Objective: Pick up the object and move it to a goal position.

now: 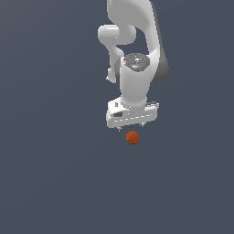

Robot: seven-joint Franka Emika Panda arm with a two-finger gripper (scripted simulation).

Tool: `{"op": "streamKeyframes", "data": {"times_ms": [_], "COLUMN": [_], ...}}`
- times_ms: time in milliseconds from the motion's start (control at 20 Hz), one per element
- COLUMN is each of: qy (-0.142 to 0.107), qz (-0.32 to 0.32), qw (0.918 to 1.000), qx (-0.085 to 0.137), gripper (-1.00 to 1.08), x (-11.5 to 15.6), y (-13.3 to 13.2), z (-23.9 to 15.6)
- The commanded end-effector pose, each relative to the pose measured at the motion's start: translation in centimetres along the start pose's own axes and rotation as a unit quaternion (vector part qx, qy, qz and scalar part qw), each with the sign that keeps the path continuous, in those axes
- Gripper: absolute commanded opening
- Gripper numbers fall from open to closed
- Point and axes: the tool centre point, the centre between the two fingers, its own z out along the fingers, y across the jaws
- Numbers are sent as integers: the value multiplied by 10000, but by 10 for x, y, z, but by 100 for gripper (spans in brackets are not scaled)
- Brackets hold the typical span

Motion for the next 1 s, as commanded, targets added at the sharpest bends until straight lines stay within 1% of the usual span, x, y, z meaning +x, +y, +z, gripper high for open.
{"op": "streamKeyframes", "data": {"times_ms": [0,200,450,700,950], "qy": [-17,-49,-97,-142,-184], "qz": [-254,-773,-1522,-2265,-2997], "qw": [9997,9970,9883,9739,9538], "qx": [-12,-31,-50,-58,-55], "gripper": [100,100,100,100,100], "x": [-1,-3,-5,-8,-11], "y": [-1,-2,-5,-8,-11], "z": [4,11,21,32,42]}}
